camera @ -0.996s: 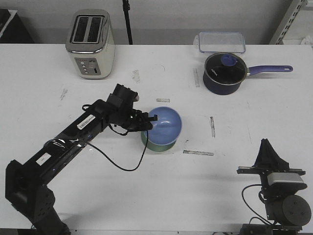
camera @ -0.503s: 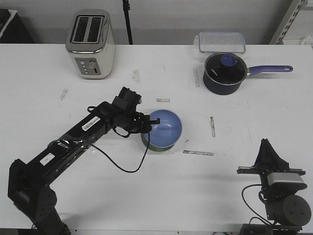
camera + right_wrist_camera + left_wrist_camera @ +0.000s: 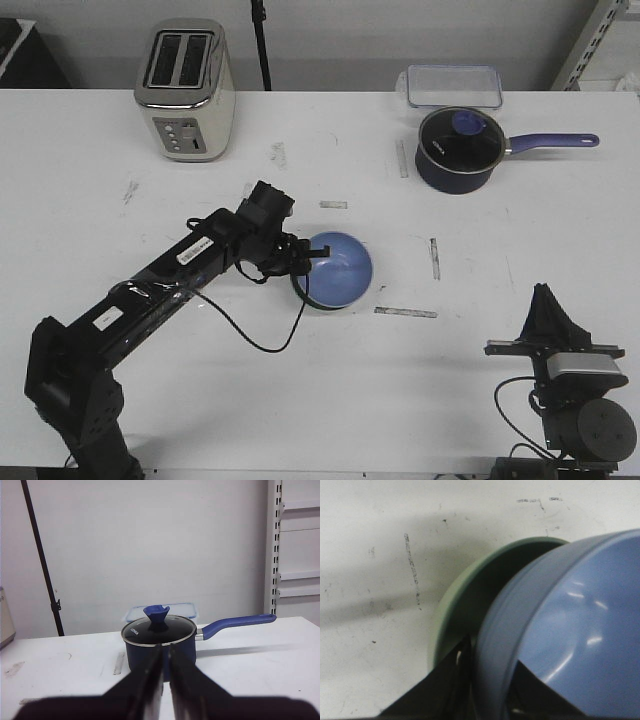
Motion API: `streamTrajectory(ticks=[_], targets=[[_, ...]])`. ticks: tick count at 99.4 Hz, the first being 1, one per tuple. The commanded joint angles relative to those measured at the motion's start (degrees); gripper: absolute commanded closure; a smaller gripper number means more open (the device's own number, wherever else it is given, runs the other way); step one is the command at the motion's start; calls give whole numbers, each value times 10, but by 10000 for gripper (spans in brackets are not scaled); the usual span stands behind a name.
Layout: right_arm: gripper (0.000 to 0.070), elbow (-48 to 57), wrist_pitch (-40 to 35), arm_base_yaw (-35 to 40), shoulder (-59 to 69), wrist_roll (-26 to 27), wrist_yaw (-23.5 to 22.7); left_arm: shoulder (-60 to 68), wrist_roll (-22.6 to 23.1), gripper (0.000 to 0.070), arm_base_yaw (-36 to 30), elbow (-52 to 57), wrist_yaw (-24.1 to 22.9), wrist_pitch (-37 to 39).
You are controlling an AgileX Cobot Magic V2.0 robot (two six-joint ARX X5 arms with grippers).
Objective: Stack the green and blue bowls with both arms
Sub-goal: 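Lower the blue bowl into the green bowl and open the left gripper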
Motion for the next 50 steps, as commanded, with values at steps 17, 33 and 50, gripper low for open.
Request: streamTrajectory(ticks=[17, 33, 50], targets=[[689, -1, 6, 1, -1, 8, -1, 4, -1, 366, -5, 14, 0, 12], [689, -1, 6, 1, -1, 8, -1, -12, -1, 366, -5, 14, 0, 14], [689, -1, 6, 1, -1, 8, -1, -38, 3, 367, -4, 14, 0, 13]])
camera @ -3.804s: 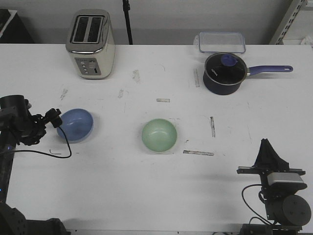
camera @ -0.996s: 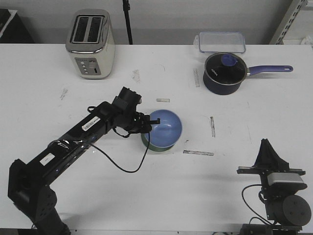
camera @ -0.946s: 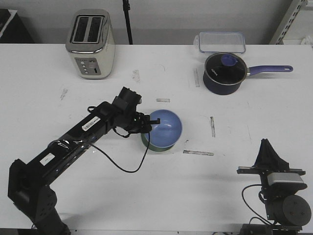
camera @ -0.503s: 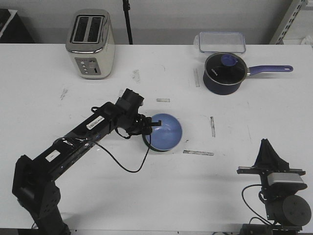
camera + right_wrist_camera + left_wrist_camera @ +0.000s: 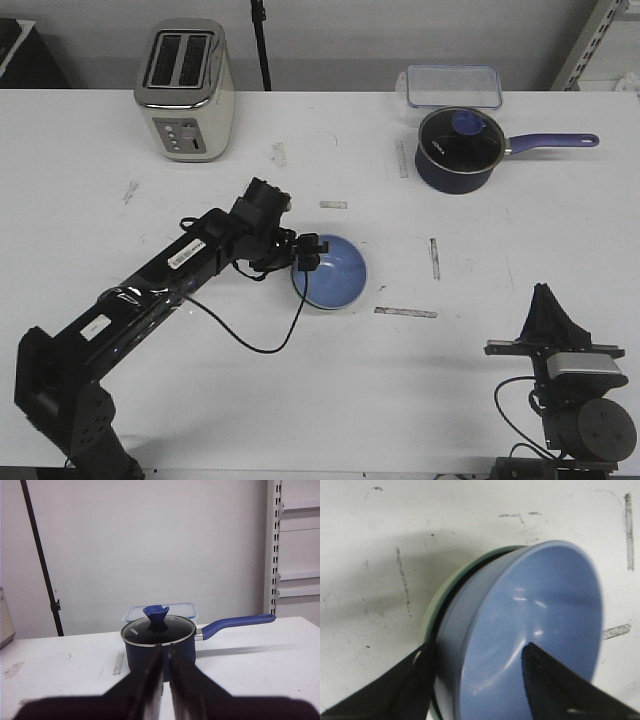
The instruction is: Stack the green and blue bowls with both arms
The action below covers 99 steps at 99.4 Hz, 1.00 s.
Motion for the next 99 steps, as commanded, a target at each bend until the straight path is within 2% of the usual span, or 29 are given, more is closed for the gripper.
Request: streamTrajectory(ticks=[1, 36, 50, 66, 70, 85, 92, 99], targets=[[689, -1, 6, 1, -1, 8, -1, -8, 4, 367, -3, 14, 0, 0], [689, -1, 6, 1, -1, 8, -1, -67, 49, 372, 14, -25, -1, 22], [689, -1, 6, 1, -1, 8, -1, -120, 83, 374, 33, -100, -1, 101], [689, -1, 6, 1, -1, 8, -1, -207, 124, 386, 64, -219, -1, 240], [689, -1, 6, 1, -1, 8, -1, -232, 135, 405, 74, -253, -1, 282], [689, -1, 6, 1, -1, 8, -1, -324, 190, 590, 119, -372, -1, 421], [689, -1, 6, 1, -1, 8, -1, -366, 212, 625, 144, -418, -1, 464], [689, -1, 6, 1, -1, 8, -1, -406, 231, 629, 169, -457, -1, 488]])
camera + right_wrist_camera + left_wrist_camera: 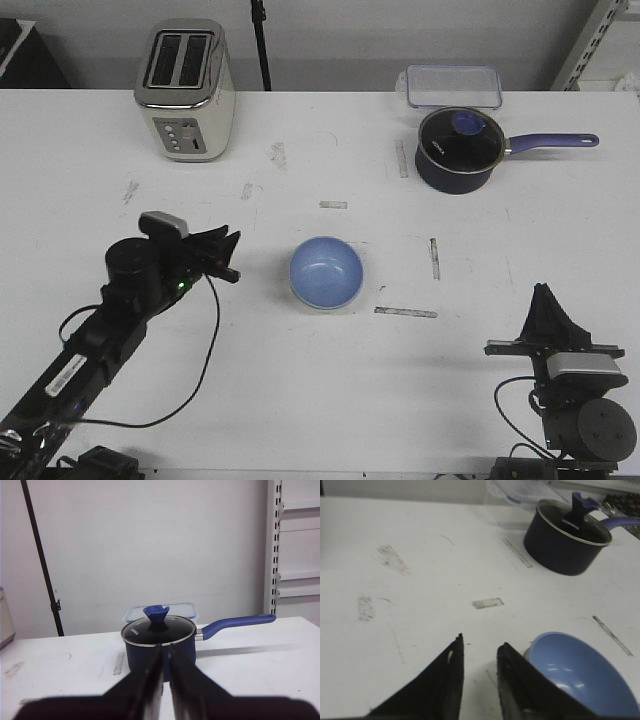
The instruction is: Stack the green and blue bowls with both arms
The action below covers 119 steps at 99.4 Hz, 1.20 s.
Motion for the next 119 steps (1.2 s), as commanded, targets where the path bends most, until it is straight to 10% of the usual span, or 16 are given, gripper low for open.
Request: streamTrajectory(ticks=[1, 31, 119], targets=[[689, -1, 6, 1, -1, 8, -1, -29, 45, 630, 18, -27, -1, 25], [689, -1, 6, 1, -1, 8, -1, -207, 69, 699, 124, -162, -93, 46], [689, -1, 6, 1, -1, 8, -1, -504, 69, 699, 180, -293, -118, -70]])
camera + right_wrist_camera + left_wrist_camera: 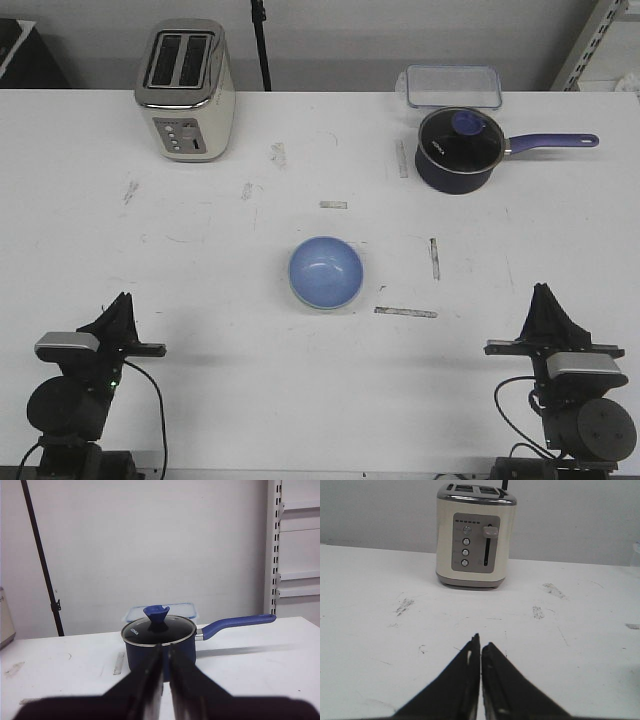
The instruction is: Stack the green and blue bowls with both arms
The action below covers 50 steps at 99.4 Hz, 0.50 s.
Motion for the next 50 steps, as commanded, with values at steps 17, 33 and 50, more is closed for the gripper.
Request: streamTrajectory(ticks=[17, 33, 50], targets=[[689, -1, 6, 1, -1, 8, -1, -13, 9, 699, -7, 0, -1, 4], [689, -1, 6, 1, -1, 8, -1, -33, 52, 699, -31, -8, -24, 8], [689, -1, 6, 1, -1, 8, -1, -72, 56, 699, -31, -42, -24, 35]])
